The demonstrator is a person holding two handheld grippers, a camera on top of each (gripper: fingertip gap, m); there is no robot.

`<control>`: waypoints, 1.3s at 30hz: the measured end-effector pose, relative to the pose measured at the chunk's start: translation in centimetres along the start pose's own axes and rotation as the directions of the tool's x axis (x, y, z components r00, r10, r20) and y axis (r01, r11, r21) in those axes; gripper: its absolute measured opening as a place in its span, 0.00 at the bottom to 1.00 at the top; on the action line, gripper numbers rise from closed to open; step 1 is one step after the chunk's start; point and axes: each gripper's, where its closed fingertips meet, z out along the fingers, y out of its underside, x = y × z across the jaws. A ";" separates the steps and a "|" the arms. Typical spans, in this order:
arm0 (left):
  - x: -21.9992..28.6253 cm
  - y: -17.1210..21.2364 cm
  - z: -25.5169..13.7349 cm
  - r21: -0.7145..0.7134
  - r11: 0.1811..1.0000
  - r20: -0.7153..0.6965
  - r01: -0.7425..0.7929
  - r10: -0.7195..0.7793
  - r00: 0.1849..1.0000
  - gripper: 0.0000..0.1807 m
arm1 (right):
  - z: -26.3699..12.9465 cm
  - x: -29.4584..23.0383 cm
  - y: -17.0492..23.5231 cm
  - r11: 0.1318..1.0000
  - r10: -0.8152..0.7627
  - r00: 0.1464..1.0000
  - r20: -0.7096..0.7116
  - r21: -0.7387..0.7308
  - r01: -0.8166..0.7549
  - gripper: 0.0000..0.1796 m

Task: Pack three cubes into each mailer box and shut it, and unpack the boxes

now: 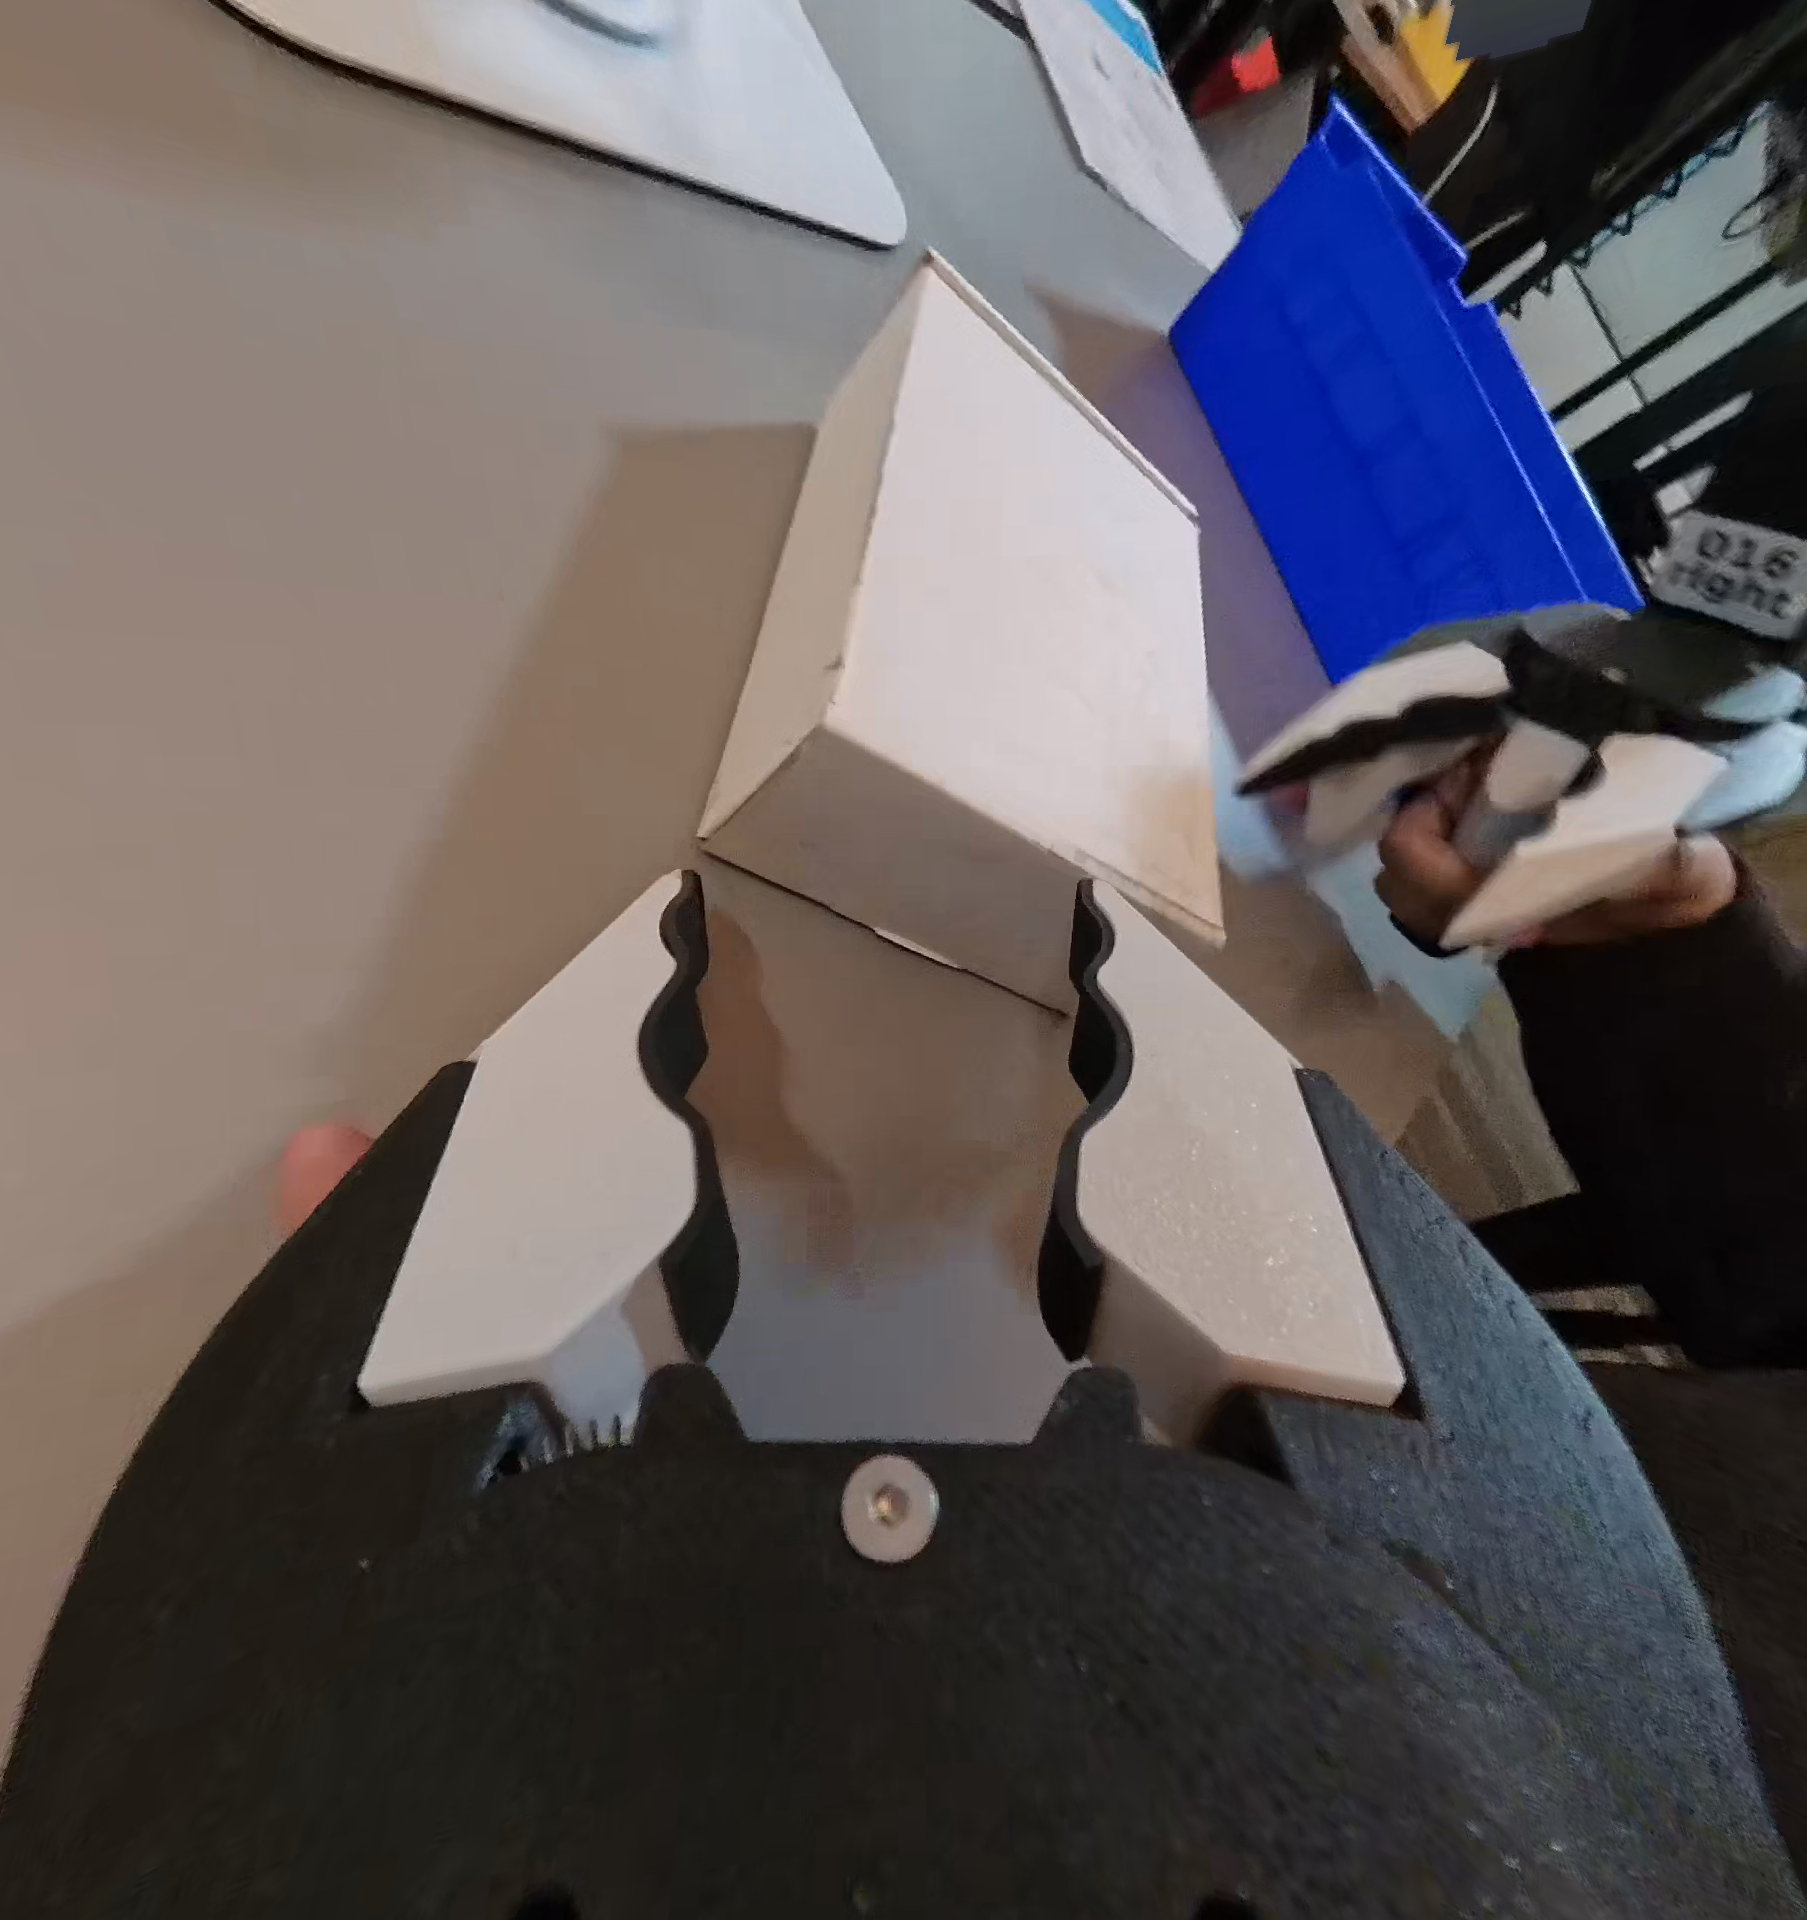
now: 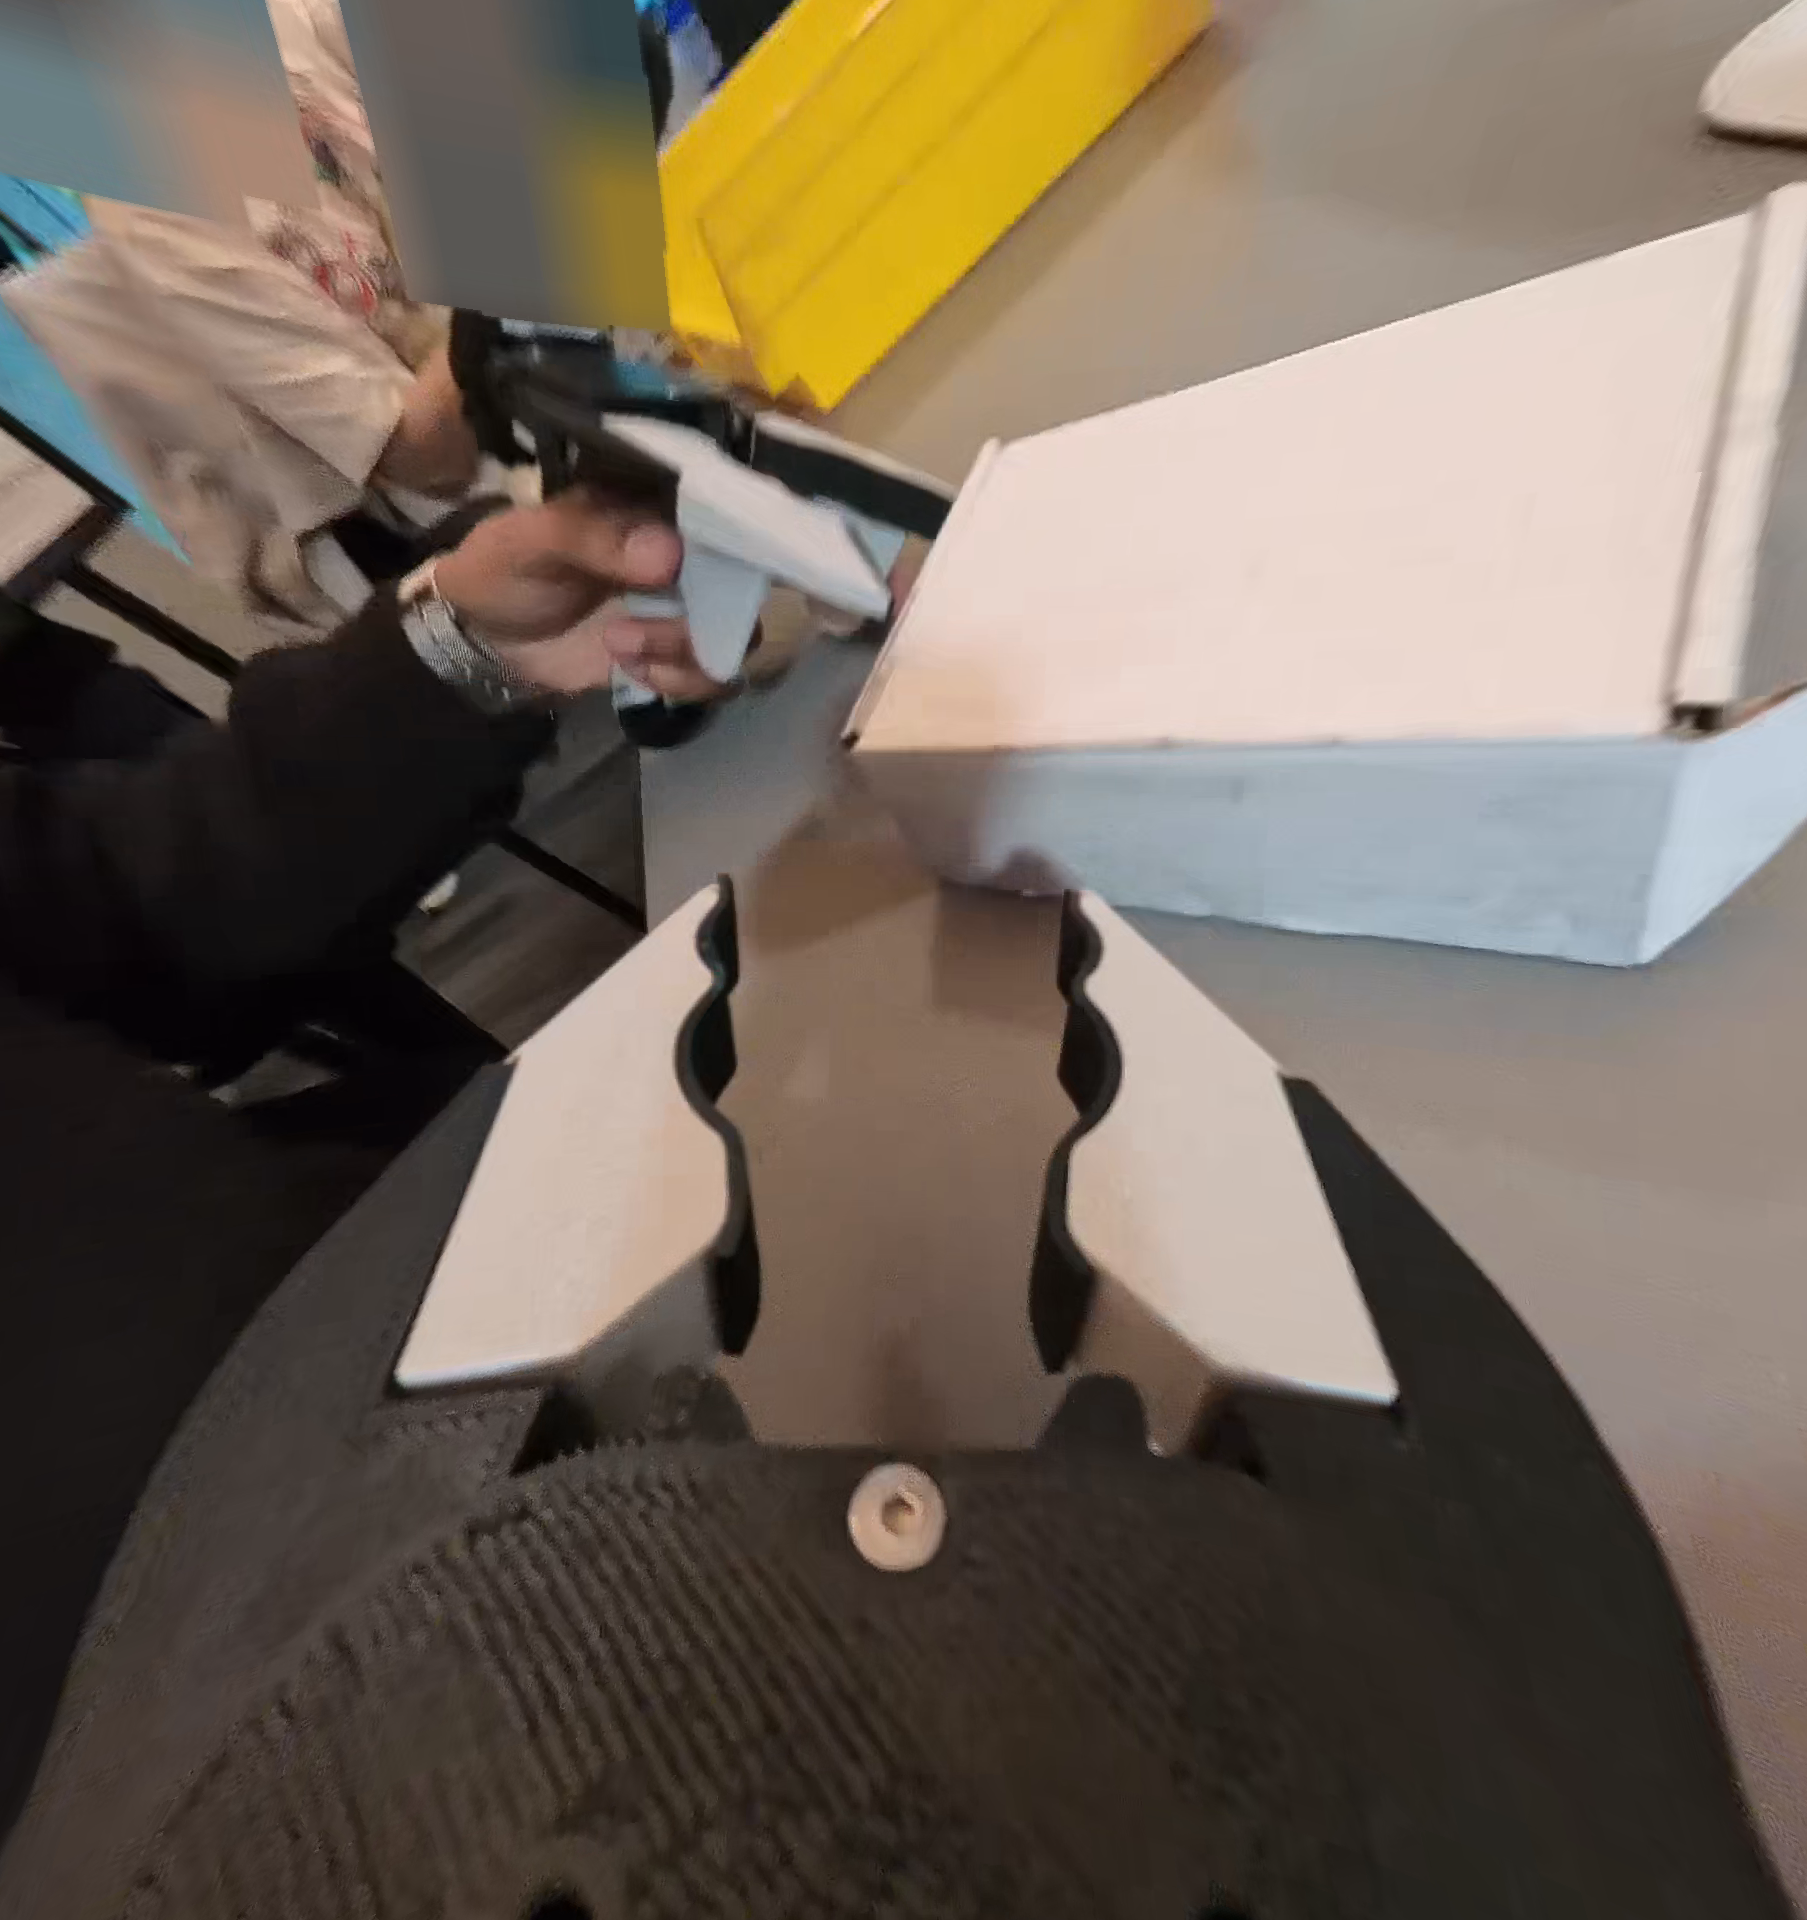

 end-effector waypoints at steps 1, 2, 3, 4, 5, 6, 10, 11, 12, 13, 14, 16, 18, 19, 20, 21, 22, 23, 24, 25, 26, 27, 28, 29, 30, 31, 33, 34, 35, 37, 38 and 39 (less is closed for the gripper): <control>-0.5 -0.2 -0.3 0.009 1.000 0.022 -0.010 0.010 1.000 0.38 | 0.1 -0.2 0.5 0.999 -0.028 0.999 -0.030 -0.022 0.027 0.33; -0.9 -0.4 -0.6 0.020 1.000 0.041 -0.024 0.024 0.999 0.38 | 0.0 0.3 0.8 0.997 -0.065 0.993 -0.096 -0.036 0.062 0.31; -1.0 -0.6 -0.9 0.030 0.999 0.045 -0.033 0.032 0.998 0.38 | -0.4 1.2 0.8 0.995 -0.094 0.981 -0.171 -0.034 0.090 0.30; -0.9 -0.8 -1.1 0.043 0.999 0.033 -0.031 0.029 0.999 0.38 | -1.0 2.4 0.4 0.994 -0.107 0.962 -0.252 -0.011 0.108 0.30; -0.5 -1.1 -1.3 0.057 0.998 0.007 -0.023 0.023 1.000 0.38 | -1.8 3.8 -0.4 0.993 -0.105 0.936 -0.335 0.025 0.120 0.32; 0.0 -1.4 -1.4 0.073 0.997 -0.026 -0.019 0.021 0.999 0.38 | -2.5 5.2 -1.1 0.990 -0.092 0.912 -0.400 0.062 0.127 0.34; 1.2 -0.8 -0.6 0.037 0.998 -0.055 -0.053 0.055 0.997 0.39 | -3.3 8.3 -3.0 0.982 -0.043 0.900 -0.434 0.146 0.117 0.46; 1.1 -0.6 -0.3 0.030 0.997 -0.033 -0.075 0.076 0.997 0.40 | -3.1 9.0 -3.2 0.983 -0.033 0.904 -0.425 0.148 0.105 0.49; 1.2 -0.5 -0.1 0.025 0.995 -0.023 -0.093 0.094 0.995 0.40 | -2.9 9.5 -3.3 0.987 -0.014 0.912 -0.411 0.141 0.079 0.51; 1.5 -0.3 0.2 0.019 0.995 -0.025 -0.103 0.103 0.994 0.40 | -2.5 9.7 -3.3 0.990 -0.001 0.924 -0.381 0.132 0.055 0.52; 1.7 -0.2 0.4 0.017 0.994 -0.028 -0.108 0.108 0.994 0.40 | -2.1 9.7 -3.3 0.992 0.003 0.938 -0.347 0.118 0.040 0.54; 2.0 -0.2 0.8 0.023 0.993 -0.027 -0.118 0.118 0.993 0.40 | -1.1 9.0 -2.9 0.998 -0.009 0.966 -0.259 0.063 0.026 0.49; 1.6 -0.4 0.9 0.041 0.991 0.008 -0.127 0.127 0.992 0.41 | -0.6 8.0 -2.3 0.999 -0.042 0.979 -0.200 0.019 0.047 0.51; 1.2 -0.7 0.8 0.059 0.989 0.038 -0.134 0.132 0.991 0.43 | -0.6 7.5 -1.7 0.998 -0.066 0.979 -0.191 -0.013 0.065 0.46; 0.8 -0.9 0.7 0.071 0.987 0.064 -0.141 0.137 0.989 0.44 | -0.6 6.8 -0.8 0.995 -0.091 0.981 -0.170 -0.051 0.084 0.40; 0.5 -1.0 0.5 0.073 0.987 0.077 -0.142 0.137 0.988 0.44 | -0.6 5.7 0.1 0.992 -0.103 0.985 -0.137 -0.080 0.093 0.36; 0.2 -1.0 0.4 0.078 0.988 0.082 -0.134 0.128 0.988 0.44 | -0.6 4.5 1.0 0.990 -0.101 0.991 -0.093 -0.103 0.091 0.34; 0.1 -1.2 0.3 0.085 0.989 0.082 -0.122 0.115 0.990 0.44 | -0.5 3.1 2.0 0.987 -0.098 0.994 -0.047 -0.129 0.091 0.33; 0.0 -1.2 0.3 0.088 0.990 0.078 -0.107 0.100 0.992 0.43 | -0.4 2.2 2.9 0.982 -0.101 0.995 -0.020 -0.162 0.097 0.32; 0.0 -1.2 0.3 0.083 0.992 0.069 -0.092 0.086 0.994 0.42 | -0.4 1.8 3.6 0.975 -0.111 0.993 -0.029 -0.197 0.103 0.30; -0.1 -1.1 0.2 0.077 0.994 0.064 -0.079 0.075 0.995 0.41 | -0.3 1.9 4.1 0.969 -0.123 0.990 -0.070 -0.223 0.105 0.31; -0.2 -1.0 0.1 0.076 0.994 0.067 -0.074 0.069 0.995 0.41 | -0.3 2.3 4.5 0.967 -0.129 0.984 -0.126 -0.235 0.097 0.31; -0.3 -1.1 0.0 0.083 0.994 0.069 -0.078 0.073 0.995 0.41 | -0.3 2.6 4.5 0.971 -0.126 0.977 -0.173 -0.225 0.085 0.31; -0.4 -1.4 -0.3 0.094 0.992 0.072 -0.087 0.081 0.994 0.41 | -0.4 2.7 4.4 0.977 -0.116 0.971 -0.209 -0.202 0.073 0.34; -0.5 -1.7 -0.6 0.112 0.989 0.081 -0.097 0.089 0.993 0.41 | -0.5 2.7 4.3 0.982 -0.102 0.966 -0.237 -0.176 0.061 0.36; -0.5 -2.2 -1.0 0.136 0.985 0.090 -0.109 0.098 0.991 0.40 | -0.5 2.6 4.3 0.987 -0.089 0.963 -0.254 -0.152 0.051 0.37; 0.1 -3.5 -1.9 0.202 0.966 0.100 -0.162 0.144 0.984 0.39 | -0.4 2.7 3.9 0.993 -0.081 0.955 -0.286 -0.106 0.053 0.41; 0.6 -4.1 -2.4 0.234 0.952 0.105 -0.199 0.179 0.978 0.38 | -0.3 2.7 3.6 0.994 -0.090 0.950 -0.300 -0.093 0.064 0.41; 1.2 -4.5 -2.6 0.254 0.938 0.112 -0.235 0.213 0.971 0.37 | -0.2 2.7 3.2 0.994 -0.101 0.945 -0.311 -0.081 0.080 0.41; 2.3 -4.4 -2.4 0.251 0.917 0.122 -0.309 0.287 0.950 0.34 | 0.3 2.5 2.8 0.993 -0.114 0.940 -0.321 -0.066 0.098 0.39; 2.6 -4.0 -2.0 0.225 0.911 0.131 -0.345 0.322 0.937 0.34 | 0.6 2.3 2.9 0.992 -0.120 0.943 -0.311 -0.073 0.102 0.38; 2.6 -3.3 -1.3 0.179 0.908 0.143 -0.379 0.357 0.923 0.34 | 0.9 2.1 3.0 0.990 -0.130 0.942 -0.308 -0.089 0.108 0.38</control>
